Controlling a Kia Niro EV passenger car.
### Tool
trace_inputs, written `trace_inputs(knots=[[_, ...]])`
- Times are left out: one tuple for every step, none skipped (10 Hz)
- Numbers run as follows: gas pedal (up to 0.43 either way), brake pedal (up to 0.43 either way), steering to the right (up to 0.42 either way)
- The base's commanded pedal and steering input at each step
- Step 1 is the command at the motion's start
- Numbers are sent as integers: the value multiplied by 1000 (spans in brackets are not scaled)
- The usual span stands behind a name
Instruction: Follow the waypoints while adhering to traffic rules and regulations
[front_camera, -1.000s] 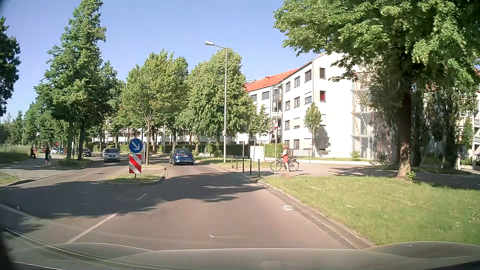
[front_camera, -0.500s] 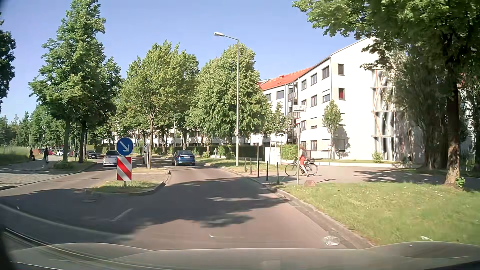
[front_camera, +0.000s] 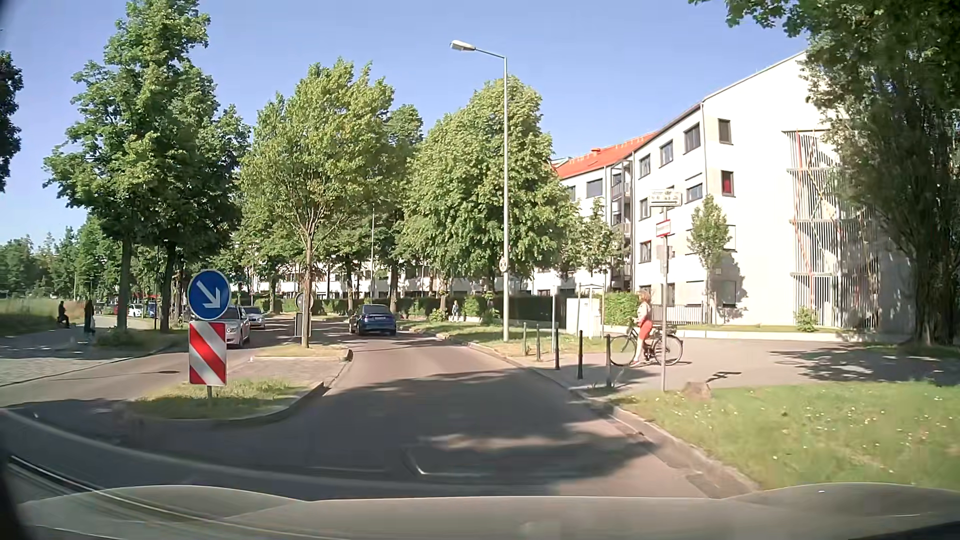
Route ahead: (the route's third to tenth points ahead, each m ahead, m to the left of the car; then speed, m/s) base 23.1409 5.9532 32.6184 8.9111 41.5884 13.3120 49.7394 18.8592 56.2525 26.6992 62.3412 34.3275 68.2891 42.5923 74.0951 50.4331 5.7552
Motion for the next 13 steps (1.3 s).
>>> trace_inputs(knots=[[268, 0, -80], [260, 0, -79], [260, 0, -79], [248, 0, -78], [240, 0, -76], [240, 0, -71], [240, 0, -64], [240, 0, -58], [240, 0, -54], [228, 0, -52], [228, 0, -50], [228, 0, -49], [228, 0, -47]])
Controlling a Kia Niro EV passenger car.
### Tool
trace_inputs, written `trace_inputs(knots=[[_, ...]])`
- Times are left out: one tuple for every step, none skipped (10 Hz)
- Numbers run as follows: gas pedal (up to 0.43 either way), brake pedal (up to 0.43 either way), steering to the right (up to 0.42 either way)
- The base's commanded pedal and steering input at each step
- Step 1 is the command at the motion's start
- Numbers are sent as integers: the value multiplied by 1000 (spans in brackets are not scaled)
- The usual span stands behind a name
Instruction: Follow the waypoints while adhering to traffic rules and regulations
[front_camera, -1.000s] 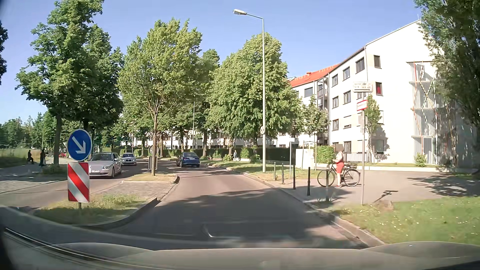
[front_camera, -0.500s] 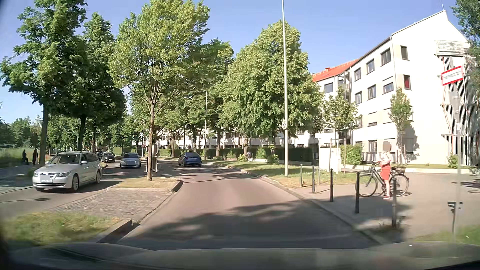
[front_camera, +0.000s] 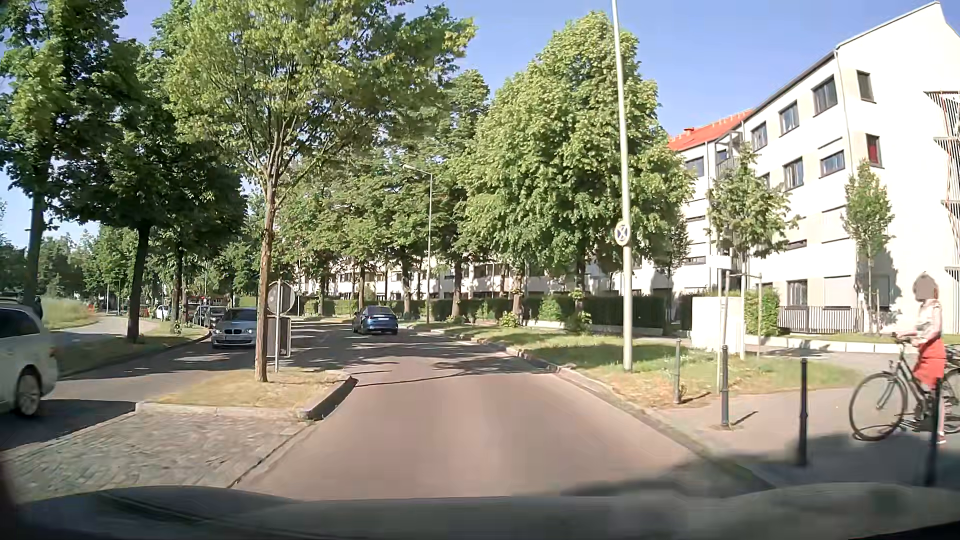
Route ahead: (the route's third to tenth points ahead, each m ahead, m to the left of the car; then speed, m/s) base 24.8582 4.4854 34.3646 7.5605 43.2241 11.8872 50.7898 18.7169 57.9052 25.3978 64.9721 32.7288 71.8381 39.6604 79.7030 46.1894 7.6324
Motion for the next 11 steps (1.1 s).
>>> trace_inputs(knots=[[228, 0, -46], [228, 0, -46], [228, 0, -44], [228, 0, -44], [220, 0, -44], [209, 0, -44], [197, 0, -45], [189, 0, -48], [169, 0, -49], [157, 0, -50], [138, 0, -53]])
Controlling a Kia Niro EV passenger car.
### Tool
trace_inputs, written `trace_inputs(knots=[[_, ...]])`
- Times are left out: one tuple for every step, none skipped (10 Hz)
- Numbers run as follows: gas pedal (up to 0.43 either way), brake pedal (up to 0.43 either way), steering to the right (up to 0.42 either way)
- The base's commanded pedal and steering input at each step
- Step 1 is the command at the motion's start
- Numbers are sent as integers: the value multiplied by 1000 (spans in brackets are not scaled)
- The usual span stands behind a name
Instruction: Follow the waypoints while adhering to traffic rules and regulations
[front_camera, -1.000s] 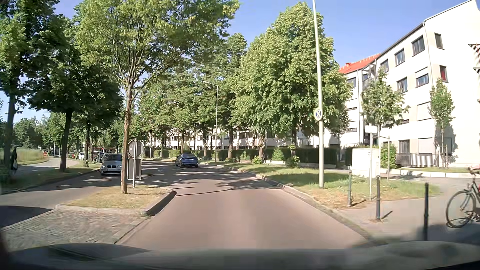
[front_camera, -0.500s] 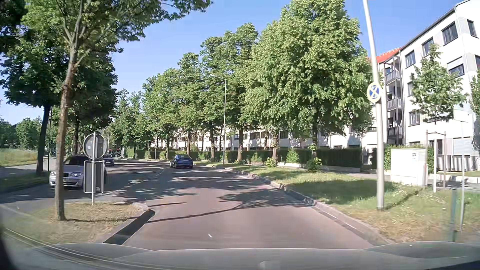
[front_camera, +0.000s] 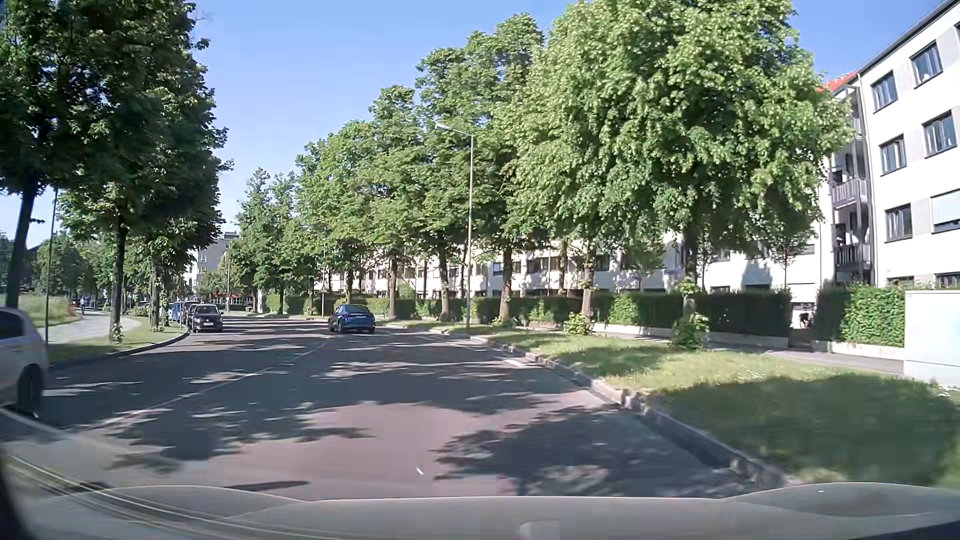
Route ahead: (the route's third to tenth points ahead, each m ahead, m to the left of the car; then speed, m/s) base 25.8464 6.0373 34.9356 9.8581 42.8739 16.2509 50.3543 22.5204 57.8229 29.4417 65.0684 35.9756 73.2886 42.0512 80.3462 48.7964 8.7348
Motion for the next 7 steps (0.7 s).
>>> trace_inputs(knots=[[138, 0, -54], [138, 0, -53], [138, 0, -52], [138, 0, -52], [138, 0, -52], [138, 0, -52], [138, 0, -52]])
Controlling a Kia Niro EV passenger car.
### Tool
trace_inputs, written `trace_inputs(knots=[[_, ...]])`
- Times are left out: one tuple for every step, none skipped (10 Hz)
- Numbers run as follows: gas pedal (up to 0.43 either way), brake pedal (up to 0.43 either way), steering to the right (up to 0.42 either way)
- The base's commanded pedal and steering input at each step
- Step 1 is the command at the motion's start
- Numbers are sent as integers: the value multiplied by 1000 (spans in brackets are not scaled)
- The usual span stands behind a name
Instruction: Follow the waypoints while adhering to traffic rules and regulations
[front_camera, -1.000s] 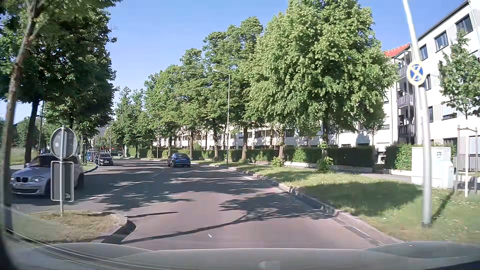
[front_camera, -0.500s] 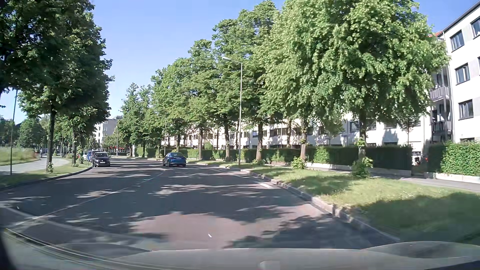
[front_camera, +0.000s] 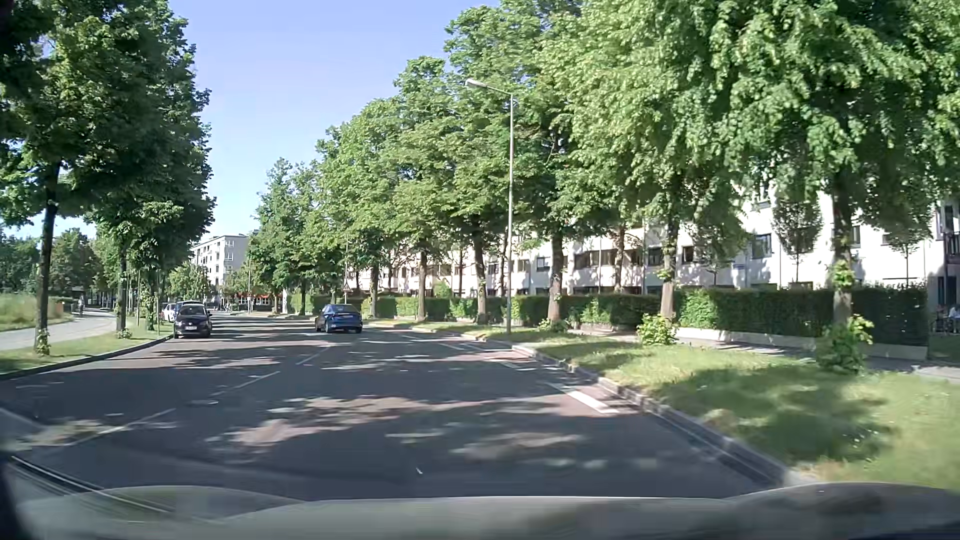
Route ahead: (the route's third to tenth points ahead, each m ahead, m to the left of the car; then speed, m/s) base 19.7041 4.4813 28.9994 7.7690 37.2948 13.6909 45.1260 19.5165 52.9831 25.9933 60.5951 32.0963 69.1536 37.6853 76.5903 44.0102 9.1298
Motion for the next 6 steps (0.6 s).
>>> trace_inputs(knots=[[138, 0, -52], [138, 0, -52], [138, 0, -52], [138, 0, -50], [138, 0, -49], [138, 0, -50]])
